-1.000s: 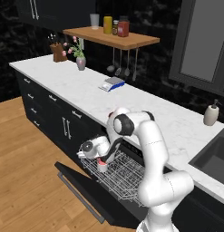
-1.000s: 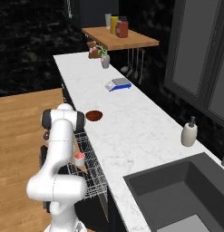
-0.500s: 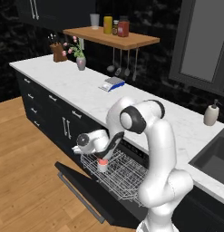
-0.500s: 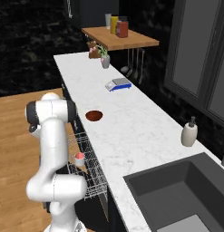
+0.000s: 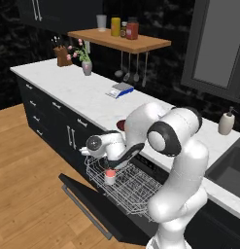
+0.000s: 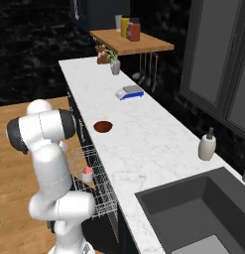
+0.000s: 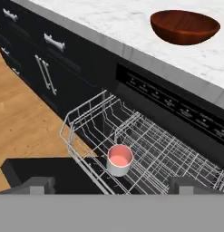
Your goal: Pick up the cup and bowl from the counter, place them in the dishwasher, and close the dishwasher door.
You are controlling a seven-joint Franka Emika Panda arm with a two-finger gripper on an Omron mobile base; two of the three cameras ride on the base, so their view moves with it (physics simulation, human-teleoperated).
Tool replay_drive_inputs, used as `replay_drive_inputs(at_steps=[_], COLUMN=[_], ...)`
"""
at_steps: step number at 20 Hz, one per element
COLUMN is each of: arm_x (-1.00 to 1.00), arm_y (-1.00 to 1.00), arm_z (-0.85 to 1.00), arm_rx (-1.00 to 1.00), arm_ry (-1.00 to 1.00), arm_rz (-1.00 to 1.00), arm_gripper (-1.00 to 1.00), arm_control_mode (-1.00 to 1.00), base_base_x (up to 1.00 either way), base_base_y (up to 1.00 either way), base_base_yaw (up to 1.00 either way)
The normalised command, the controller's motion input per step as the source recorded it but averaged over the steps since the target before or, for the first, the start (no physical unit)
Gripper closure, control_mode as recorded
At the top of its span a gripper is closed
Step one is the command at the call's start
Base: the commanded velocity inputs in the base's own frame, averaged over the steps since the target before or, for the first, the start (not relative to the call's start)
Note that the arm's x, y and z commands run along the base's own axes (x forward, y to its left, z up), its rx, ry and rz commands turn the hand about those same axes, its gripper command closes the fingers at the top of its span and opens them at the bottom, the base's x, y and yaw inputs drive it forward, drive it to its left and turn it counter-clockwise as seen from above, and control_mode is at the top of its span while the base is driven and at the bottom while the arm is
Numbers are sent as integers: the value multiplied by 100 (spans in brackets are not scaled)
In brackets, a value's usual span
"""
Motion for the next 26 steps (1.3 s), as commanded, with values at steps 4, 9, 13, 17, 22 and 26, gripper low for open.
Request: replay_drive_inputs(at_steps=[4,9,13,17,22,26], arm_x=[-75,-43,-24,-14,0,0], arm_y=[-68,-36,-21,-1,-1,-58], arm_z=[100,100,100,100,100,41], arm_rx=[17,22,12,5,0,0], arm_ry=[0,-1,0,2,7,15], arm_rz=[0,0,0,0,0,0], arm_gripper=[-100,-100,-100,-100,-100,-100], arm_control_mode=[-100,-100,-100,-100,-100,-100], base_base_x=[0,0,0,0,0,0], base_base_y=[0,0,0,0,0,0], base_base_yaw=[0,0,0,0,0,0])
